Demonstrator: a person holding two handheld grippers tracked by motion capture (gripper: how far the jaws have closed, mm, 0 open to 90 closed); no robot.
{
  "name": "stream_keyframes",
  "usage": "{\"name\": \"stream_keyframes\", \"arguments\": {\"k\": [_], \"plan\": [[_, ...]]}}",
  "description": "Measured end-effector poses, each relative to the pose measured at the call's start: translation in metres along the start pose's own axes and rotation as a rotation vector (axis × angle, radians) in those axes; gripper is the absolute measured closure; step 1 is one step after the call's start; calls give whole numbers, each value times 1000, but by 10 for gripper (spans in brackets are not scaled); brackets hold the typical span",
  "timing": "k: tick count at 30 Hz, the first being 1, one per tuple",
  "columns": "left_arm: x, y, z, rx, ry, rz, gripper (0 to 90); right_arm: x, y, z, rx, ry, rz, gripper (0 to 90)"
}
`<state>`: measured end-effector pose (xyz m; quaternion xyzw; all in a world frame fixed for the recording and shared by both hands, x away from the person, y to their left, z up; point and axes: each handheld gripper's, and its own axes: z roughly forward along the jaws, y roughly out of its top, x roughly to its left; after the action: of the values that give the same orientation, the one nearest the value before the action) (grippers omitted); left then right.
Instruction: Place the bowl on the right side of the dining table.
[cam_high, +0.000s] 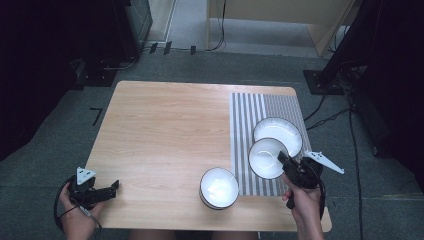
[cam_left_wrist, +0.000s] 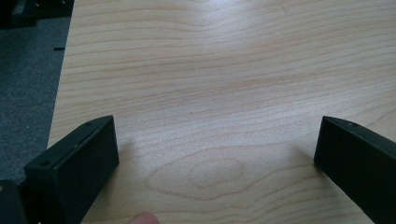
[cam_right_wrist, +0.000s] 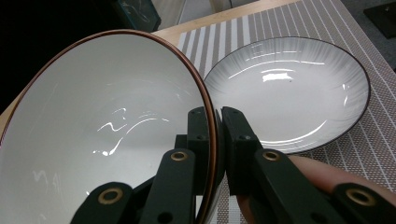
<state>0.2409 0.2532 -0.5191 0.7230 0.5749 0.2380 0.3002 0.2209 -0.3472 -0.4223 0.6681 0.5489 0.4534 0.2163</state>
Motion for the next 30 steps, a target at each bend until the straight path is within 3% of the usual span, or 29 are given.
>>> {"name": "stream_keyframes", "arguments": {"k": [12, 30], "plan": [[0, 0, 0, 0, 0, 0, 0, -17, 6, 8, -7, -31, 37, 837], [0, 0, 0, 0, 4, -4, 0, -30, 14, 19, -18, -69, 65, 836]]}}
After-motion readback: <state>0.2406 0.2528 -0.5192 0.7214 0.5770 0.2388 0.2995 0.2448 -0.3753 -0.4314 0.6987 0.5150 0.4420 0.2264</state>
